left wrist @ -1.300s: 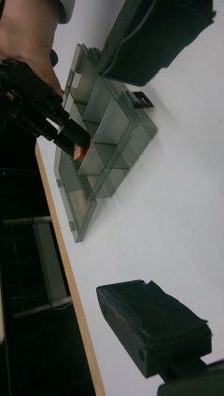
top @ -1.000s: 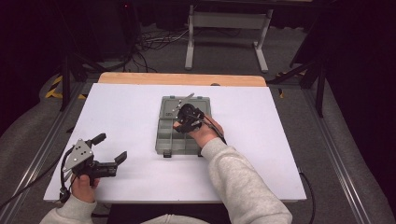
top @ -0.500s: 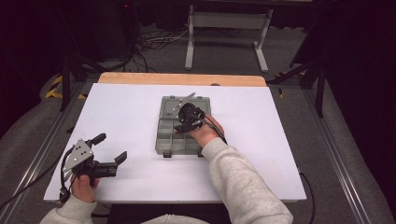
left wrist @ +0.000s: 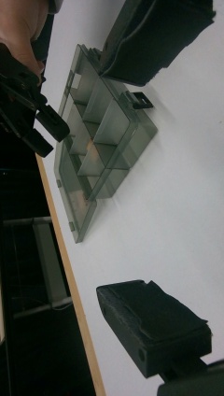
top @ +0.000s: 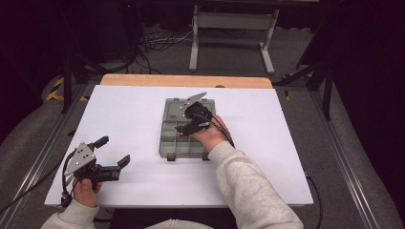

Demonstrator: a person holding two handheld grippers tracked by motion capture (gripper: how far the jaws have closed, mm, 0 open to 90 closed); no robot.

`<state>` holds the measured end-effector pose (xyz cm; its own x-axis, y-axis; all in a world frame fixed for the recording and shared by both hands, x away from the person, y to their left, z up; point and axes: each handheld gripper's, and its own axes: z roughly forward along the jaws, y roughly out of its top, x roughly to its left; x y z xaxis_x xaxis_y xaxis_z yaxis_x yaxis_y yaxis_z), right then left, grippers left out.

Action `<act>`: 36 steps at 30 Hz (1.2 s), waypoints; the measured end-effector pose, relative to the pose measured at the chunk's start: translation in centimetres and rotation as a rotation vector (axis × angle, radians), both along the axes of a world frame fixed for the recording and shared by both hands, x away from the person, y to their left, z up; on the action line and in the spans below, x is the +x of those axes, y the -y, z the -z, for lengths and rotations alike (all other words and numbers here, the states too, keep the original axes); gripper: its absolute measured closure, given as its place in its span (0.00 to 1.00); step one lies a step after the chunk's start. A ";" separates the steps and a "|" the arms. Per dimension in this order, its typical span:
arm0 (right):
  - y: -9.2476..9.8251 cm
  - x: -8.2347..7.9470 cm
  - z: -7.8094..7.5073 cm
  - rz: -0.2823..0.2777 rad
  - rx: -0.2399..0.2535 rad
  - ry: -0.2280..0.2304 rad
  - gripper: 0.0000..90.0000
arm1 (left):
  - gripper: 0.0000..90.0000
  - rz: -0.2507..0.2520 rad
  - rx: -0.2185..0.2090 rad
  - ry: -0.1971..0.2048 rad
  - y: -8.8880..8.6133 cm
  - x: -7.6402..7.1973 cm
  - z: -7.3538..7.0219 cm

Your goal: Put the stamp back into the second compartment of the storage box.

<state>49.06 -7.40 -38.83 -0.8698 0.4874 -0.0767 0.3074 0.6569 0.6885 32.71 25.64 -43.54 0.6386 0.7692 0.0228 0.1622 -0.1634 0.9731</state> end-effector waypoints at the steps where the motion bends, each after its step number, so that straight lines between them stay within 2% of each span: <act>1: 0.0 -0.1 -0.1 0.002 0.009 0.005 0.32 | 0.01 -0.004 -0.004 -0.001 0.0 0.0 0.0; 7: 0.3 -0.7 -0.9 -0.008 0.054 0.037 0.19 | 0.01 -0.004 -0.003 -0.001 0.0 0.0 0.0; 18: 1.1 -2.8 -2.8 -0.040 0.095 0.110 0.04 | 0.01 -0.004 0.000 0.002 0.0 0.0 -0.1; 27: 2.4 -4.7 -4.2 -0.057 0.143 0.153 0.03 | 0.01 -0.006 -0.003 -0.004 0.0 0.0 0.0; 36: 4.3 -6.1 -4.5 -0.046 0.166 0.181 0.03 | 0.01 -0.007 -0.005 0.000 0.0 0.0 0.0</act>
<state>42.92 -11.69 -34.31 -0.8708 0.4664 -0.1555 0.1413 0.5403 0.8295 32.73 25.63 -43.53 0.6331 0.7739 0.0187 0.1637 -0.1575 0.9738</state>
